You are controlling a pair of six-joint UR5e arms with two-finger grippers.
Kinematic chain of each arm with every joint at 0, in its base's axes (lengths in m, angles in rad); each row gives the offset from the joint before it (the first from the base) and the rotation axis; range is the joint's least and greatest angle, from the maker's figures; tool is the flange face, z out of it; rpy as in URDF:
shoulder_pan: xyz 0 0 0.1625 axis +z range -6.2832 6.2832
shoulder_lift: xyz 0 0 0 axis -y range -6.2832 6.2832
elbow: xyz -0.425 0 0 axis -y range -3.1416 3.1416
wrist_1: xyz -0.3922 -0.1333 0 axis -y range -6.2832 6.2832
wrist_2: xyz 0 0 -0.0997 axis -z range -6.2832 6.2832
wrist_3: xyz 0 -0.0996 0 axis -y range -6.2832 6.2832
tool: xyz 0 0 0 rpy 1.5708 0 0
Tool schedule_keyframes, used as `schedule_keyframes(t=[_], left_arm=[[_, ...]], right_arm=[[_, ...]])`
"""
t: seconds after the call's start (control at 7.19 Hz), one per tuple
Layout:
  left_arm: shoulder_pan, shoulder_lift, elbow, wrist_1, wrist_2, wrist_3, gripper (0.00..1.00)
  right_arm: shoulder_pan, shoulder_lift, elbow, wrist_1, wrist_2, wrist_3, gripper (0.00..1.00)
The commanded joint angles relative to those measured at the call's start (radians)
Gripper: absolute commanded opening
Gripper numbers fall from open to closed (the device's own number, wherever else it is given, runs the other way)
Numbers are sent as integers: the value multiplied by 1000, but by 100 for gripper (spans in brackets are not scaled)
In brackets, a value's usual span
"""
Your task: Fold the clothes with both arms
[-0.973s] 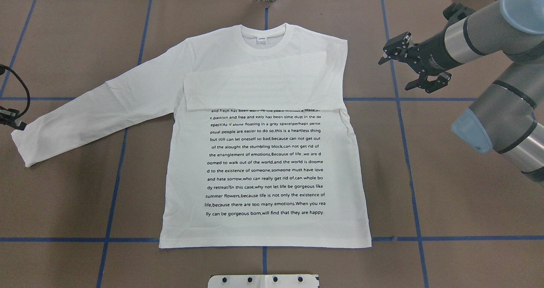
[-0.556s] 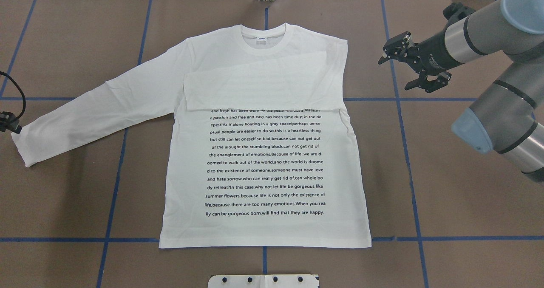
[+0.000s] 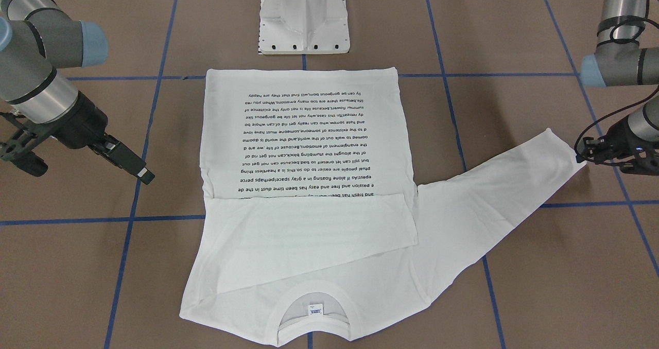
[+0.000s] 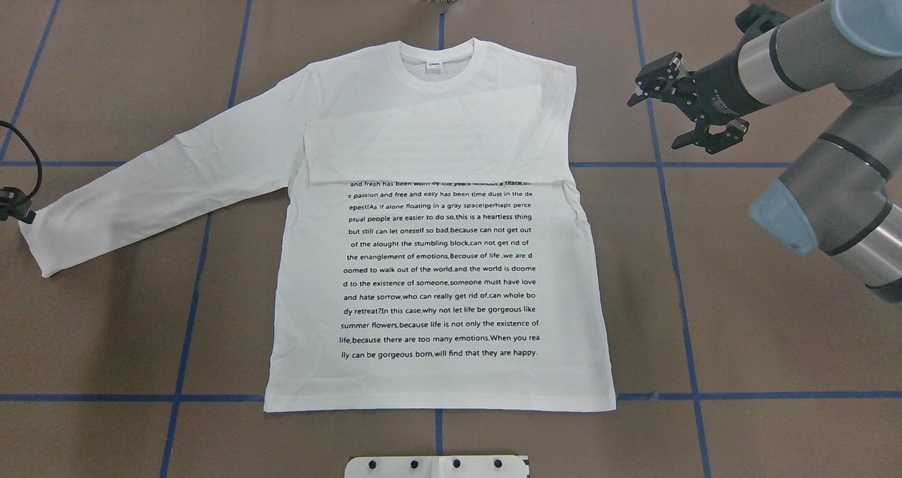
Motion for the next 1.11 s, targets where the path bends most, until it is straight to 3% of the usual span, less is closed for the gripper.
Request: schedule_keyframes(t=[0.0, 0.42, 0.56, 0.7, 0.97], left_arm=[[9, -1, 5, 0, -12, 3, 54], [27, -2, 17, 0, -23, 6, 49], [29, -4, 16, -2, -25, 5, 16], [29, -4, 19, -2, -25, 6, 0], [27, -4, -10, -2, -67, 5, 0]], right_arm=[[-1, -1, -1, 0, -2, 0, 100], [-1, -1, -2, 0, 0, 0, 100], [-1, -1, -2, 0, 0, 0, 100], [-1, -1, -2, -2, 0, 0, 100], [-1, -1, -2, -2, 0, 0, 100]])
